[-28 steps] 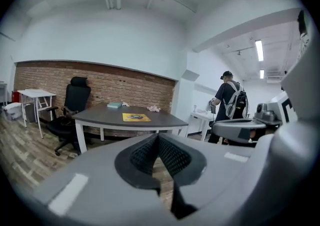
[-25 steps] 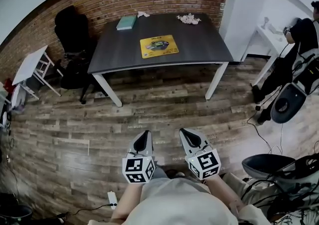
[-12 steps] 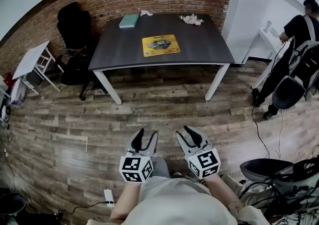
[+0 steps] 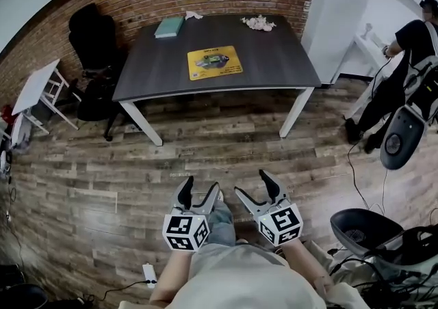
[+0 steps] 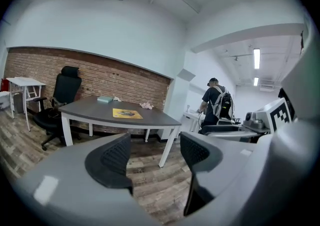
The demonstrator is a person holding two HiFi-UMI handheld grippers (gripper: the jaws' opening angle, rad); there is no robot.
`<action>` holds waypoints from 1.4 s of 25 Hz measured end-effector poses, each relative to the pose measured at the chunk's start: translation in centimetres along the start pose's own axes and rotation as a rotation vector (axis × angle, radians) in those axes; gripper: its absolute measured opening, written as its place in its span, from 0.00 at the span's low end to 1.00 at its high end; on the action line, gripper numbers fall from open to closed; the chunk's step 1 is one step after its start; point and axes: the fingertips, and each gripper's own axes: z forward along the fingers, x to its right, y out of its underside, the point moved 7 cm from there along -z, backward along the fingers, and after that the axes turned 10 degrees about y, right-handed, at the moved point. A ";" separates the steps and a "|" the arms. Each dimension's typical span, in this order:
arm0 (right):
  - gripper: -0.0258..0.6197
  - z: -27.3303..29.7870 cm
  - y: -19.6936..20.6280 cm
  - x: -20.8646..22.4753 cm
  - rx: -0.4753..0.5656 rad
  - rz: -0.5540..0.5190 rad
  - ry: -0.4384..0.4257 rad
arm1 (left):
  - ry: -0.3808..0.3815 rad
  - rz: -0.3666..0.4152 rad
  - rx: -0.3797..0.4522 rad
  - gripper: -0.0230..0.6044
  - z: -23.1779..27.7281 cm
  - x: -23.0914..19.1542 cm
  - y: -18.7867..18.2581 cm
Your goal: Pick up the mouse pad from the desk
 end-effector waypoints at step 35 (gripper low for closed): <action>0.60 33.2 -10.6 9.3 0.023 0.023 0.040 | 0.040 0.027 -0.020 0.51 22.6 -25.4 -13.3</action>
